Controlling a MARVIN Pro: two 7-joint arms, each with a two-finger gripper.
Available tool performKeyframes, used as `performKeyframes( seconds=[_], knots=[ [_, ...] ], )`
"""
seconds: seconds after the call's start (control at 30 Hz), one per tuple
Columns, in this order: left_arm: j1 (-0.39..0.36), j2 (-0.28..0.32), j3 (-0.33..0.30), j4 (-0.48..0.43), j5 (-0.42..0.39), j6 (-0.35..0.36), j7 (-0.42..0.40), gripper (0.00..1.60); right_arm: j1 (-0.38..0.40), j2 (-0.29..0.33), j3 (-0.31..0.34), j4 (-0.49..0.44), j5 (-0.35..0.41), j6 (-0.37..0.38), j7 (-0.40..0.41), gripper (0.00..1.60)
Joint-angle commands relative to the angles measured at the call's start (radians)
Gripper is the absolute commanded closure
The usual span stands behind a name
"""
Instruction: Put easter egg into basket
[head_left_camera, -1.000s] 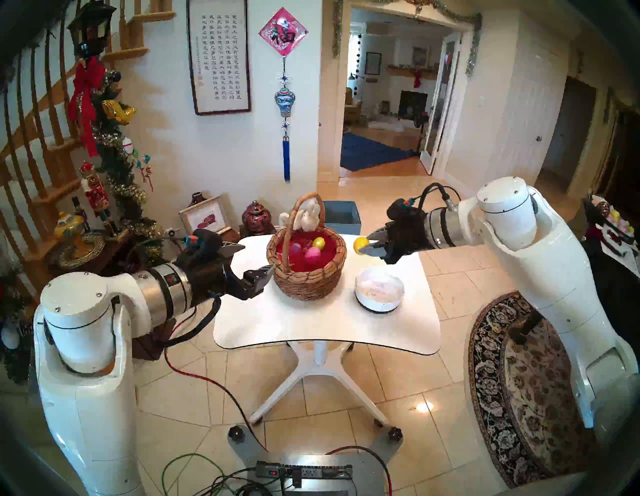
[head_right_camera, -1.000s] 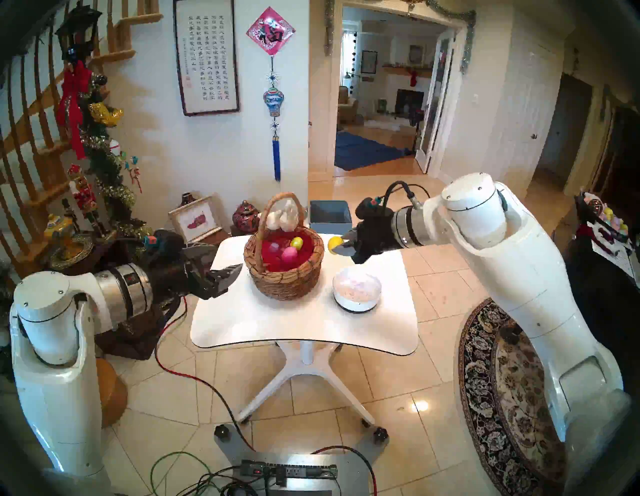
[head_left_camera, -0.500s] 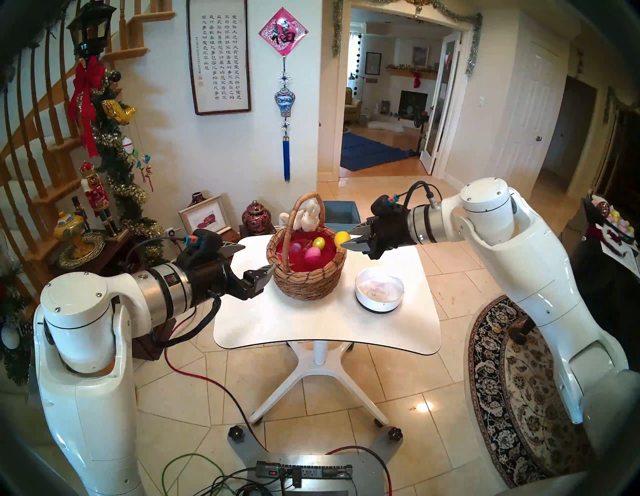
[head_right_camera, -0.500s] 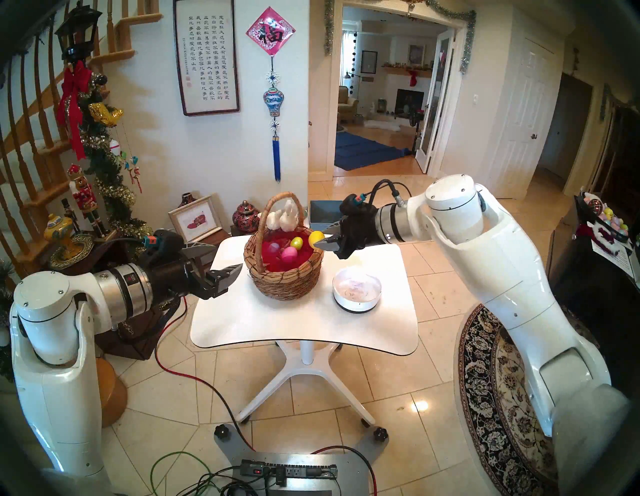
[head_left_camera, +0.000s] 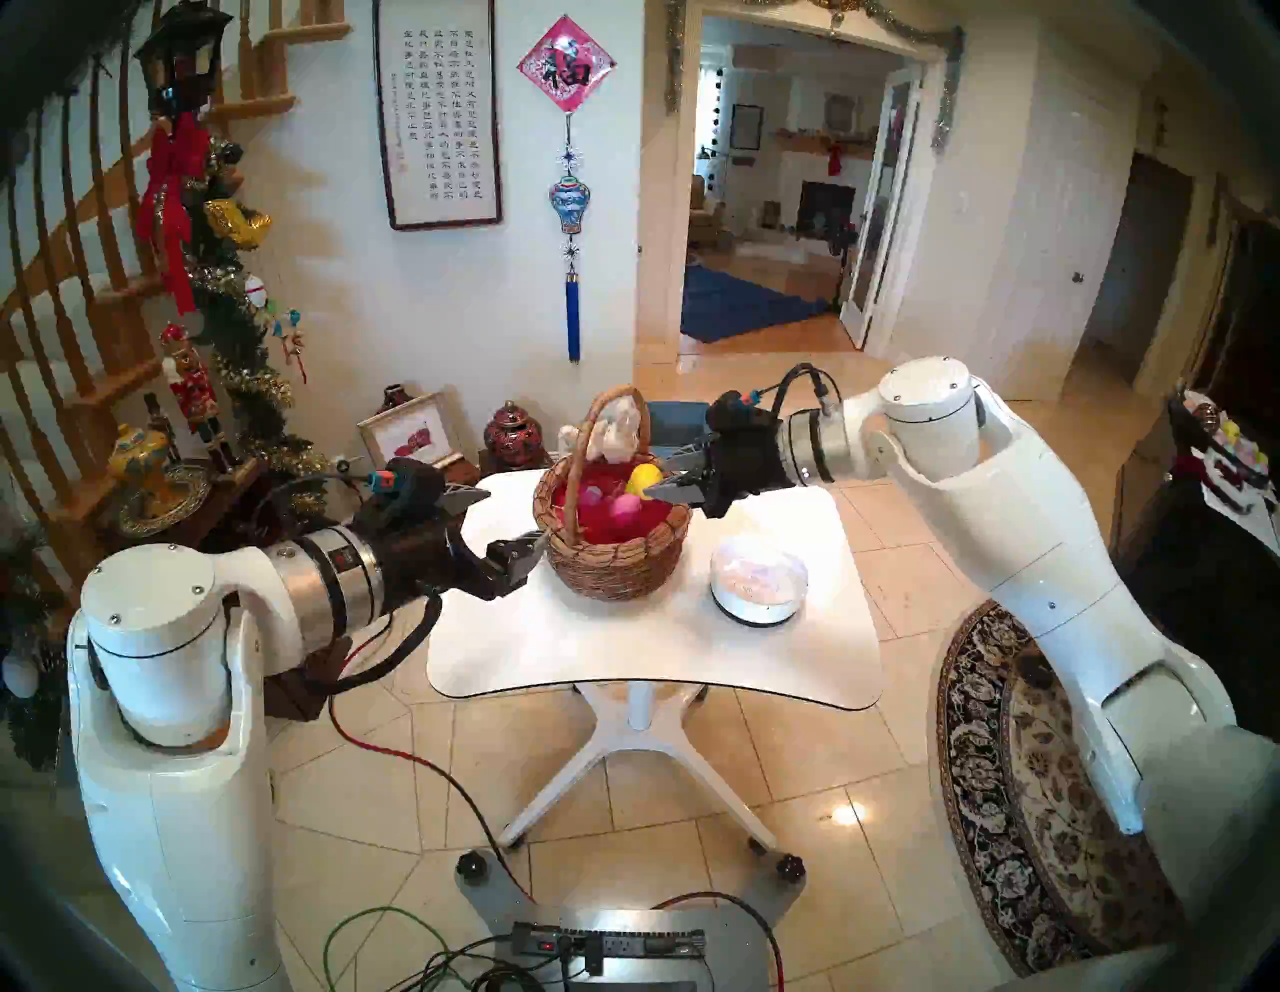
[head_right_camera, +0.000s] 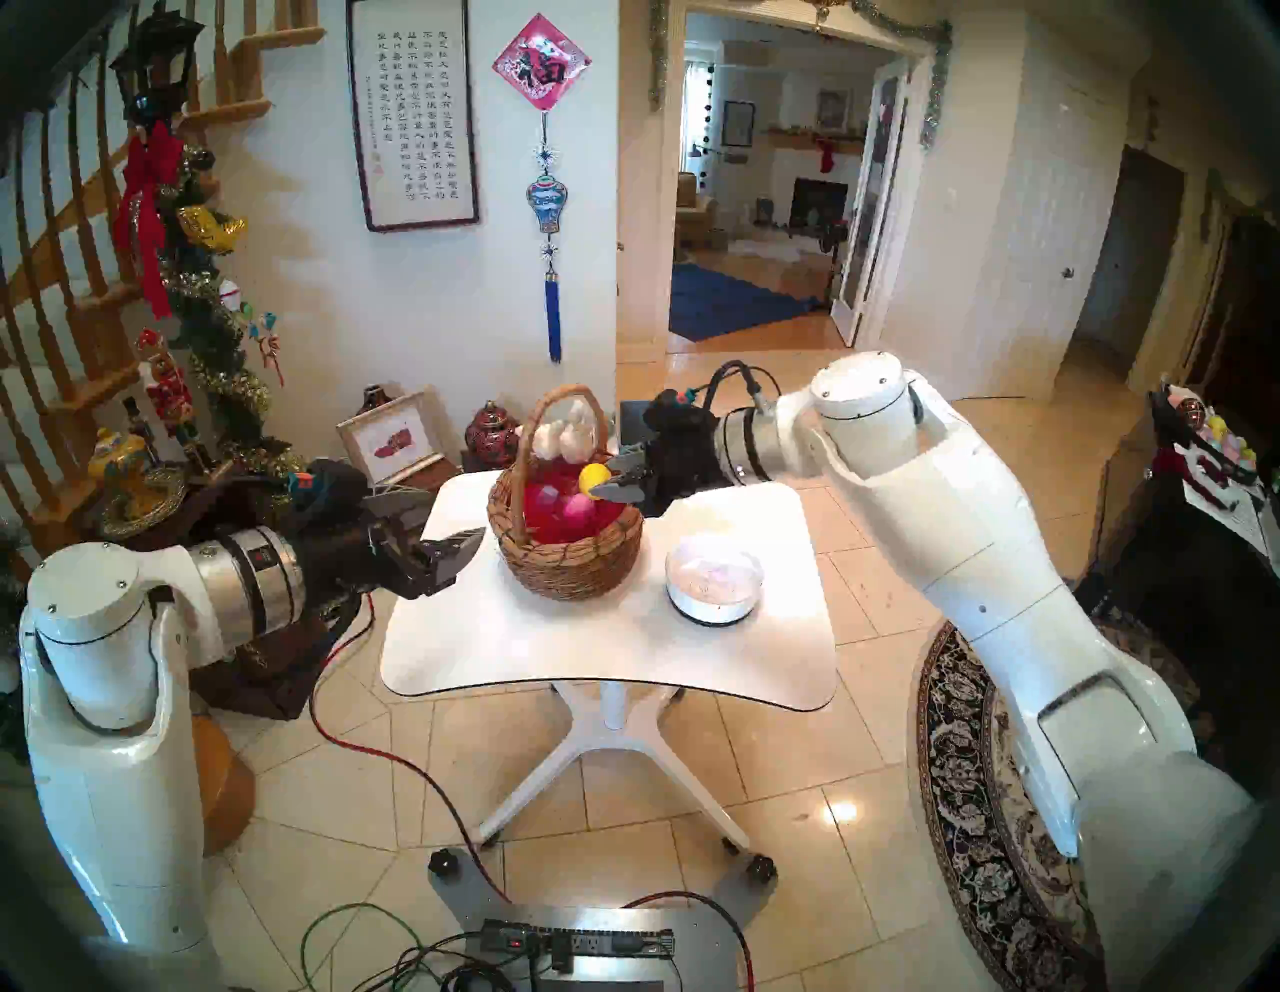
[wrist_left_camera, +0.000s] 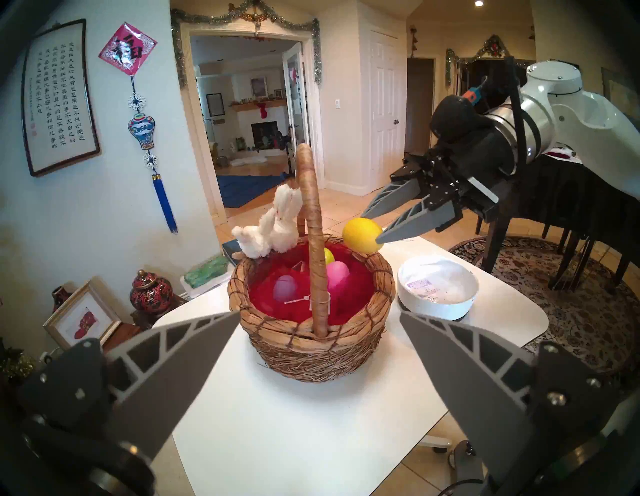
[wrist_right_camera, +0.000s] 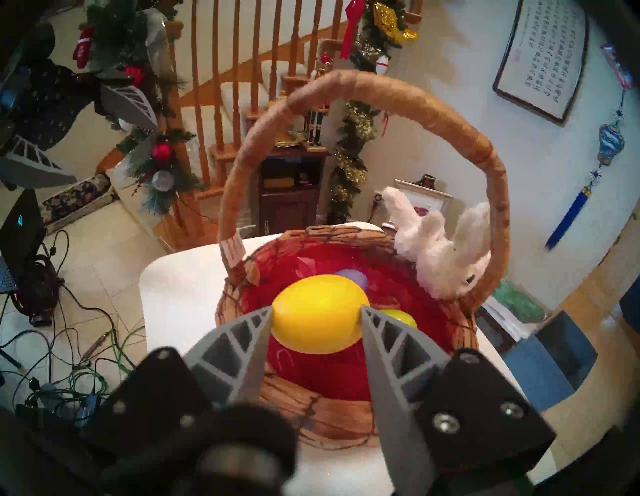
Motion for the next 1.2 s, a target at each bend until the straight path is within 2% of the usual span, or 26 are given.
performKeyframes(
  seconds=[0.0,0.57,0.83,1.17],
  knots=[
    [-0.002,0.001,0.002,-0.005,0.0,0.0,0.0,0.0,0.069,-0.051,-0.009,0.058,-0.011,-0.048,0.005,1.04],
    [-0.002,0.001,0.002,-0.005,0.0,0.0,0.0,0.0,0.146,-0.122,-0.048,0.258,-0.028,-0.192,0.091,1.04],
    [-0.002,0.001,0.002,-0.005,0.0,0.0,0.0,0.0,0.179,-0.157,-0.063,0.349,-0.033,-0.241,0.133,1.05],
    [-0.002,0.001,0.002,-0.005,0.0,0.0,0.0,0.0,0.202,-0.199,-0.076,0.416,-0.033,-0.283,0.165,1.1]
  ],
)
